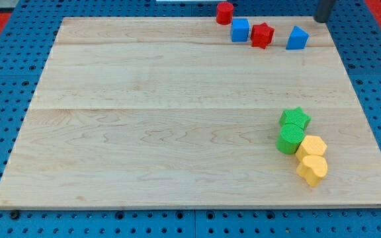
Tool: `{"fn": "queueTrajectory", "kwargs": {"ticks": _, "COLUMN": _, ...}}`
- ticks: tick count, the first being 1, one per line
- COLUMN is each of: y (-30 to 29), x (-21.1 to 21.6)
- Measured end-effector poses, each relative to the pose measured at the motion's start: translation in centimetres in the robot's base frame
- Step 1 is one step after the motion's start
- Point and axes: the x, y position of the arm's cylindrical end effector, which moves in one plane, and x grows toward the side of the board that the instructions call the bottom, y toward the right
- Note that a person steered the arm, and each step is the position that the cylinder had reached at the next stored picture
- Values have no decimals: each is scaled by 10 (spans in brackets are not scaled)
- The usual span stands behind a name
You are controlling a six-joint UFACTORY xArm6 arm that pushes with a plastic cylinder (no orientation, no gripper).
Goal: Push red star right to the blue cube
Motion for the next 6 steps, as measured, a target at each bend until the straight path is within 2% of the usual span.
{"fn": "queueTrajectory", "kwargs": {"ticks": 1, "y": -14, "x": 61}}
{"fn": "queueTrajectory", "kwargs": {"ticks": 2, "y": -46, "x": 69}}
{"fn": "queueTrajectory", "kwargs": {"ticks": 3, "y": -22, "x": 29}}
{"fn": "queueTrajectory", "kwargs": {"ticks": 4, "y": -88, "x": 35}}
{"fn": "queueTrajectory", "kwargs": {"ticks": 5, "y": -135, "x": 89}}
{"fn": "queueTrajectory", "kwargs": {"ticks": 6, "y": -182, "x": 122}}
